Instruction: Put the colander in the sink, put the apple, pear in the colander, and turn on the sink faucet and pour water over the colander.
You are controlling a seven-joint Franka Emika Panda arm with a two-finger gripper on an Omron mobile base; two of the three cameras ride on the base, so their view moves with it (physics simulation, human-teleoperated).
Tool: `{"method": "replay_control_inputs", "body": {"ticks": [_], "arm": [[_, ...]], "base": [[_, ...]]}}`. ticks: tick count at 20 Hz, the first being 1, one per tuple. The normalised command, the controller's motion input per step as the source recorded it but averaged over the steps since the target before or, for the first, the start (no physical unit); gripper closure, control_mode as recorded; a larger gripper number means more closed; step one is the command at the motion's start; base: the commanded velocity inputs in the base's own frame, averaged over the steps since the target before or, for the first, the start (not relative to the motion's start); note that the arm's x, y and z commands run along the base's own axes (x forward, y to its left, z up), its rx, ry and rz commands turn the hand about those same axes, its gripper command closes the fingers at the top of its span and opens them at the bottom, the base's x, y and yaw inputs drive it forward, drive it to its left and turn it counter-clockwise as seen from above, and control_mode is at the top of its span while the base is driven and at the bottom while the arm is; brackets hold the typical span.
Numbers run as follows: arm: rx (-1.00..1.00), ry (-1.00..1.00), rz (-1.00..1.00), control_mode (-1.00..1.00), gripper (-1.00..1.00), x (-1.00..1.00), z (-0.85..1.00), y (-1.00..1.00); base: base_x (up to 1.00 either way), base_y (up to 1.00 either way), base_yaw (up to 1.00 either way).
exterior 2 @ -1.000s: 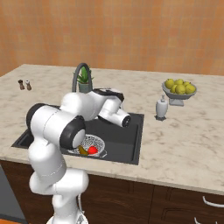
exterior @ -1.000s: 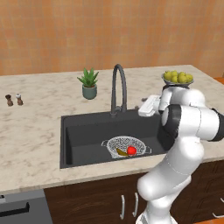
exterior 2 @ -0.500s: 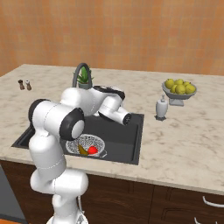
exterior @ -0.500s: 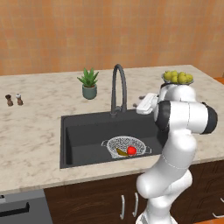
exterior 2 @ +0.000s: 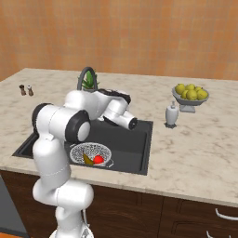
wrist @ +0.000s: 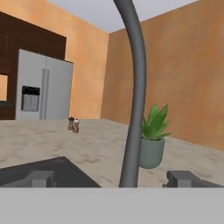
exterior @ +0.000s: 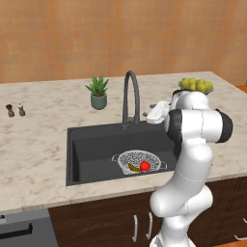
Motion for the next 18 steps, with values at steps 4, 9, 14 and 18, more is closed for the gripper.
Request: {"method": "replay_control_inputs", "body": {"ticks": [4, 9, 14, 18], "arm": [[0.0, 0.0, 0.0, -1.0, -1.0, 0.19, -0.03, 0.0], [0.0, 0.0, 0.02, -1.0, -1.0, 0.14, -0.21, 0.0], [0.0, 0.0, 0.04, -1.0, -1.0, 0.14, -0.23, 0.01], [0.01, 0.0, 0.03, -1.0, -1.0, 0.15, -0.11, 0.0]], "base": [[0.0, 0.0, 0.0], [0.0, 0.0, 0.0], [0.0, 0.0, 0.0], [0.0, 0.0, 0.0]]}}
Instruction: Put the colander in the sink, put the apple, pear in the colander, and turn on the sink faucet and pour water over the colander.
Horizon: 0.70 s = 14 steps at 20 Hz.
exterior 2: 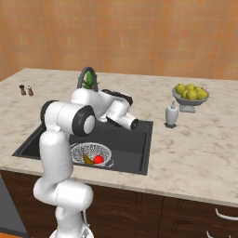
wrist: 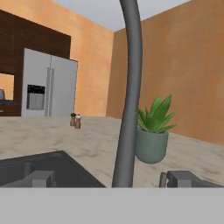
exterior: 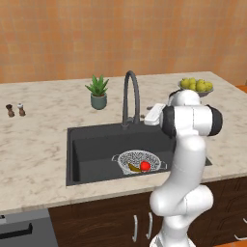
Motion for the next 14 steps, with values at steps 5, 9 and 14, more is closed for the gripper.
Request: {"method": "replay_control_inputs", "body": {"ticks": [5, 9, 14], "arm": [[0.0, 0.0, 0.01, -1.0, -1.0, 0.21, -0.06, 0.06], [0.0, 0.0, 0.0, -1.0, -1.0, 0.23, 0.0, 0.16], [0.0, 0.0, 0.0, -1.0, -1.0, 0.24, -0.01, 0.09]], "base": [[0.0, 0.0, 0.0], [0.0, 0.0, 0.0], [0.0, 0.0, 0.0]]}}
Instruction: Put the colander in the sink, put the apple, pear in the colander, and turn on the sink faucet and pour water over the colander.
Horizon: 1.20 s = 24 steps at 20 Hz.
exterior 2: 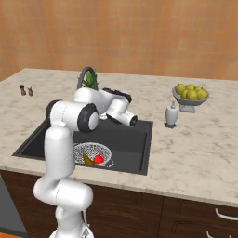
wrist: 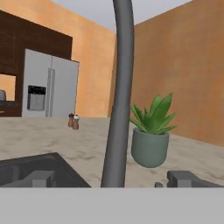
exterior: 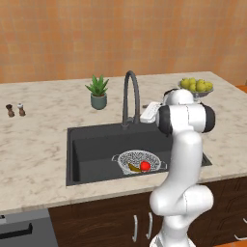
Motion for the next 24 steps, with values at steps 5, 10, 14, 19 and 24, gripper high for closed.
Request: {"method": "replay_control_inputs", "body": {"ticks": [5, 10, 14, 19, 24], "arm": [[0.01, -0.01, 0.0, -1.0, -1.0, 0.22, -0.17, -0.03], [0.0, -0.04, 0.0, -1.0, -1.0, 0.26, -0.1, 0.02], [0.0, -0.03, 0.0, -1.0, -1.0, 0.26, 0.0, 0.0], [0.0, -0.01, 0.0, -1.0, -1.0, 0.23, 0.0, 0.0], [0.0, 0.0, 0.0, -1.0, -1.0, 0.19, -0.03, 0.07]], "base": [[0.0, 0.0, 0.0], [0.0, 0.0, 0.0], [0.0, 0.0, 0.0], [0.0, 0.0, 0.0], [0.0, 0.0, 0.0]]}}
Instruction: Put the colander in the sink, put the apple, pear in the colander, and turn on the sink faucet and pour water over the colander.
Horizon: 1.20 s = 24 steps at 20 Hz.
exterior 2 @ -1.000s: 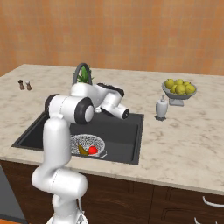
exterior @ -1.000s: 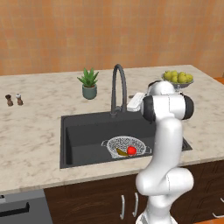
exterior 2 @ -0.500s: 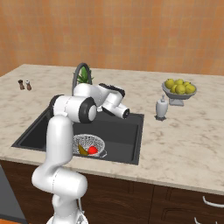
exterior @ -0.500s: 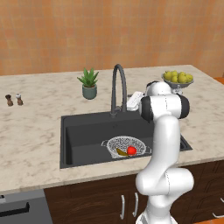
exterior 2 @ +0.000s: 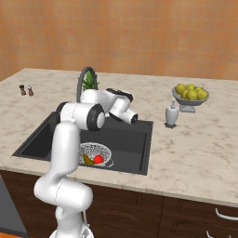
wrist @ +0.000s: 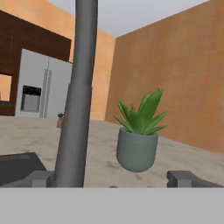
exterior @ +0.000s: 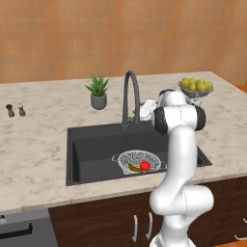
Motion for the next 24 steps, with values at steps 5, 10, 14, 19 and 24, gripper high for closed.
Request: {"method": "replay_control_inputs", "body": {"ticks": [5, 10, 14, 19, 24], "arm": [[0.02, 0.0, 0.0, -1.0, -1.0, 0.15, -0.05, 0.17], [0.03, 0.0, 0.0, -1.0, -1.0, 0.07, -0.11, -0.03], [0.05, 0.0, 0.0, -1.0, -1.0, 0.0, -0.22, -0.23], [0.04, 0.0, 0.0, -1.0, -1.0, 0.04, -0.14, -0.15], [0.04, 0.0, 0.0, -1.0, -1.0, 0.15, -0.11, 0.0]], "base": [[0.0, 0.0, 0.0], [0.0, 0.0, 0.0], [0.0, 0.0, 0.0], [0.0, 0.0, 0.0], [0.0, 0.0, 0.0]]}}
